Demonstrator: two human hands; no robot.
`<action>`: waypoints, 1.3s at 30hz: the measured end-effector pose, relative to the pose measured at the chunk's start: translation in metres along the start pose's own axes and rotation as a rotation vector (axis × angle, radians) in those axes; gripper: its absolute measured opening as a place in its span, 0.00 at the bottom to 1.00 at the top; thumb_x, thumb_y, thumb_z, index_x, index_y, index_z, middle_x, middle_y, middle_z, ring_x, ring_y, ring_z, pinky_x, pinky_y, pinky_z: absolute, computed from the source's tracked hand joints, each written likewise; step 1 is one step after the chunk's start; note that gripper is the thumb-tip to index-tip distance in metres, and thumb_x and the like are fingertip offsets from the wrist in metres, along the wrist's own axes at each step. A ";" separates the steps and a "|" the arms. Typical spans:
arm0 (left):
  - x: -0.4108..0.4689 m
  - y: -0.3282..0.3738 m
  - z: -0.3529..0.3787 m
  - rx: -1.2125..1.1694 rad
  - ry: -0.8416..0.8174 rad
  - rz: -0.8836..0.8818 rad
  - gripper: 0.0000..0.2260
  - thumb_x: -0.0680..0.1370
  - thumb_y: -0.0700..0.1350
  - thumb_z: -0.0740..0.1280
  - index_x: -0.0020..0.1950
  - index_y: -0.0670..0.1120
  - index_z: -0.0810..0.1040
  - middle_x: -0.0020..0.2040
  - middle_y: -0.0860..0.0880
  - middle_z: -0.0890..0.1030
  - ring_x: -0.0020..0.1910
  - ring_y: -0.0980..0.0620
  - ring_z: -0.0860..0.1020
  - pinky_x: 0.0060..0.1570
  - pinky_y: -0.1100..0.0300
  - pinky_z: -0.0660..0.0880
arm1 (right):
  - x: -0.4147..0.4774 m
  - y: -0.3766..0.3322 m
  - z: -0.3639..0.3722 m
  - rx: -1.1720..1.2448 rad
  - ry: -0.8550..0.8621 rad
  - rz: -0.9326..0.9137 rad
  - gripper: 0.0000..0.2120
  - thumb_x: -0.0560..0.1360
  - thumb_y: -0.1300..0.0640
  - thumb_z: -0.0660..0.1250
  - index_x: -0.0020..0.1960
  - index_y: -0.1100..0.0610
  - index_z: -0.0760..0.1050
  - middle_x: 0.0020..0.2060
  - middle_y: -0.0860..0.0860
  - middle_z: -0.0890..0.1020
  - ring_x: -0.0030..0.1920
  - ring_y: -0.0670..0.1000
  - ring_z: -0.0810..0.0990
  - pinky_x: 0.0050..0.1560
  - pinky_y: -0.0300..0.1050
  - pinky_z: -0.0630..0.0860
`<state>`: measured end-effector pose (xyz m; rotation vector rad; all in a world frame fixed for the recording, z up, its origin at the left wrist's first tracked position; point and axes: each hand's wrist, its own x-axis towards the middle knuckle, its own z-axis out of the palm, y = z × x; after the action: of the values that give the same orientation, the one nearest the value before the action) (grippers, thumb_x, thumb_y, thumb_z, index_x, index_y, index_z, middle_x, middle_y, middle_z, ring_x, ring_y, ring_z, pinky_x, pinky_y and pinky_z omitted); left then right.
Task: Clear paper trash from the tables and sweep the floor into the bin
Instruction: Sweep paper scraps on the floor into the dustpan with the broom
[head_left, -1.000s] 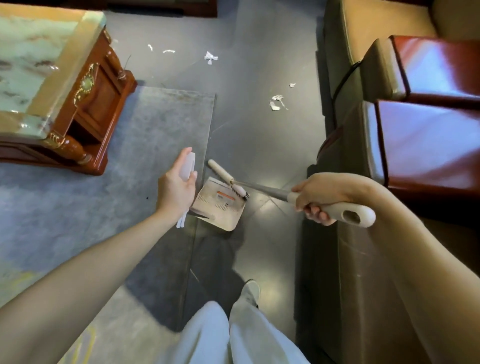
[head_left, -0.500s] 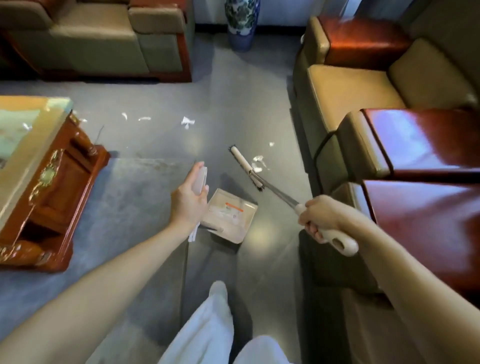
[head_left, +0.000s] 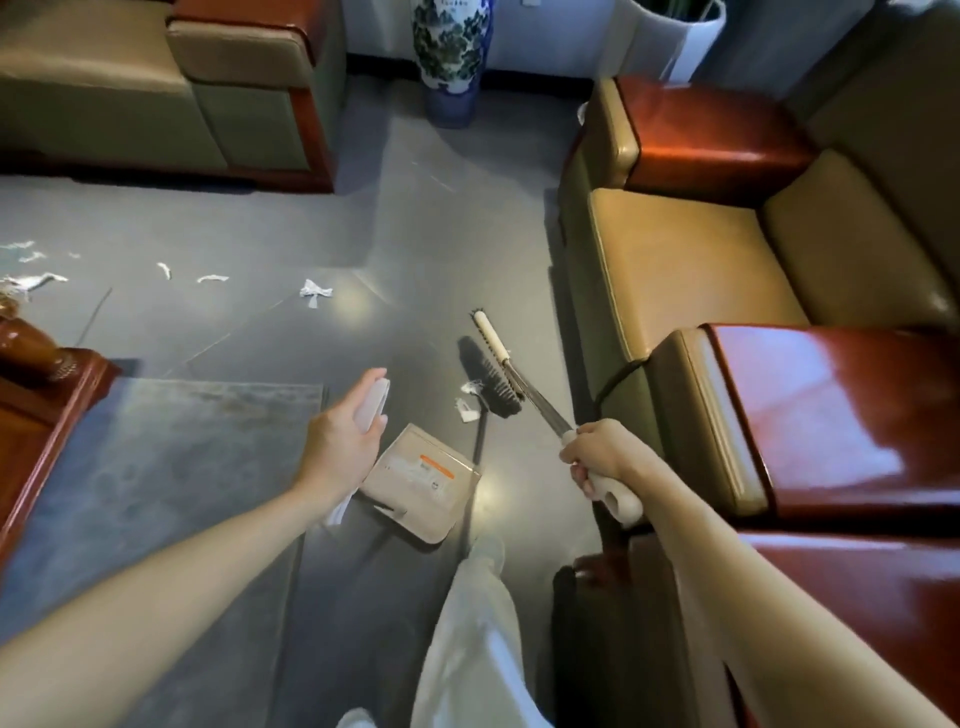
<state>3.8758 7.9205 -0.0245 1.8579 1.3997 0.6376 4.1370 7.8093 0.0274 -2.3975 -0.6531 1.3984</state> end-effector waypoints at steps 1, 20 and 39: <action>0.012 0.004 0.006 0.002 0.004 -0.014 0.23 0.76 0.36 0.67 0.68 0.54 0.73 0.47 0.48 0.81 0.42 0.44 0.75 0.39 0.69 0.63 | 0.020 -0.008 -0.011 0.005 -0.015 0.002 0.04 0.76 0.62 0.64 0.50 0.59 0.75 0.30 0.54 0.77 0.24 0.47 0.74 0.27 0.39 0.73; 0.141 0.035 0.055 -0.003 -0.004 -0.088 0.22 0.76 0.36 0.67 0.68 0.52 0.74 0.43 0.49 0.78 0.37 0.60 0.70 0.38 0.76 0.64 | 0.162 -0.056 -0.085 -0.275 -0.465 0.285 0.37 0.76 0.68 0.62 0.77 0.48 0.50 0.34 0.55 0.74 0.25 0.46 0.71 0.23 0.36 0.69; 0.268 -0.008 -0.034 0.022 0.146 -0.018 0.23 0.76 0.35 0.66 0.70 0.48 0.71 0.54 0.40 0.82 0.46 0.39 0.79 0.42 0.65 0.65 | 0.119 -0.262 -0.067 -0.131 -0.617 0.175 0.15 0.77 0.67 0.63 0.50 0.46 0.71 0.25 0.52 0.73 0.22 0.44 0.68 0.22 0.35 0.69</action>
<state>3.9236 8.1865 -0.0179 1.8450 1.5199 0.7651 4.1843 8.0931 0.0927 -2.1407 -0.6980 2.2677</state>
